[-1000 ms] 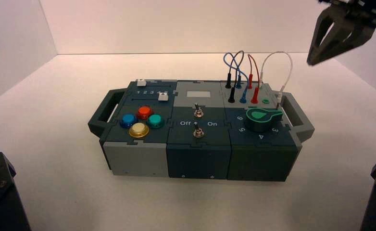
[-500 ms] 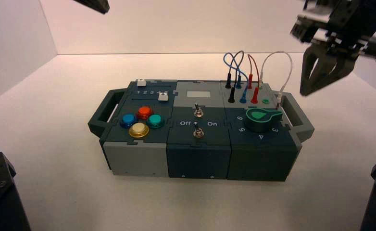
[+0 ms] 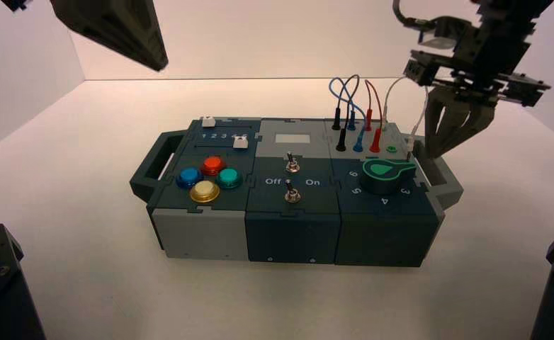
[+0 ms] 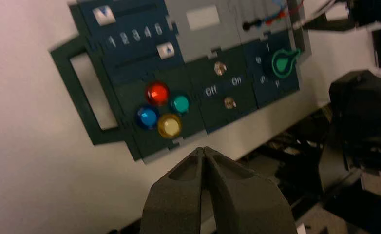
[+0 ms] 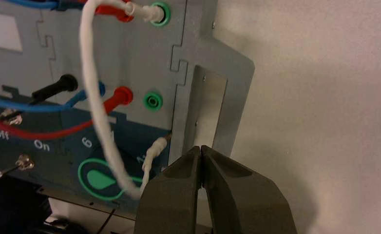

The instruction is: Flip the bottom switch on with the left gripper.

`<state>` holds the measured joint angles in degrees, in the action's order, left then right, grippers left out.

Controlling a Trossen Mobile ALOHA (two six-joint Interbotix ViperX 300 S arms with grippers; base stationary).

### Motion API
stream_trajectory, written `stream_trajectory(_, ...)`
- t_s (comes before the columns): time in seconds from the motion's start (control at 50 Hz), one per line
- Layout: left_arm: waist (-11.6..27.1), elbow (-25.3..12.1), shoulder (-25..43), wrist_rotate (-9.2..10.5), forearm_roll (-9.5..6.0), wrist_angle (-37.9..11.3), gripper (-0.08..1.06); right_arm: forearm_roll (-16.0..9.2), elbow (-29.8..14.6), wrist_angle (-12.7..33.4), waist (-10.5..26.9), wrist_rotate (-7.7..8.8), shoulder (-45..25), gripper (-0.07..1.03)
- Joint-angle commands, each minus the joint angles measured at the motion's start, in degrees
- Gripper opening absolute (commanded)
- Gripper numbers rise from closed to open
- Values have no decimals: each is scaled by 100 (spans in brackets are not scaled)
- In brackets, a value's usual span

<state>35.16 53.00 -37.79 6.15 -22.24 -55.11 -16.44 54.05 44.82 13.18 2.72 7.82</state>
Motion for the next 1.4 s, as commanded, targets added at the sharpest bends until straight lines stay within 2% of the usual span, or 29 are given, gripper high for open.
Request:
stream_trajectory(0.02,114,-35,18,97,-35,18,-3,-35,-176,-53,35,35,-79,-2)
stream_trajectory(0.34,299,-35,457,167,-44,18,-3,-44,-352,-185,97,35,-642,-2)
stream_trajectory(0.58,527,-220,1028,185,-44,62,-3,-44,-554,-185,580,26,-1143,-2)
stream_trajectory(0.72,668,-334,1257,369,-44,62,-3,-35,-659,-158,677,35,-1230,-2)
stream_trajectory(0.88,870,-360,1512,475,-44,44,-3,0,-668,-105,686,44,-1222,-2)
stream_trajectory(0.92,914,-352,1652,598,-44,44,-3,0,-650,-105,686,44,-1248,-2)
stream_trajectory(1.1,932,-352,1934,791,-44,26,-3,9,-659,-123,686,35,-1336,-2)
stream_trajectory(1.22,949,-360,2118,1046,-35,0,-3,18,-650,-132,686,44,-1424,-2)
stream_trajectory(1.4,958,-527,2241,1274,-26,-9,-3,35,-650,-132,686,44,-1459,-2)
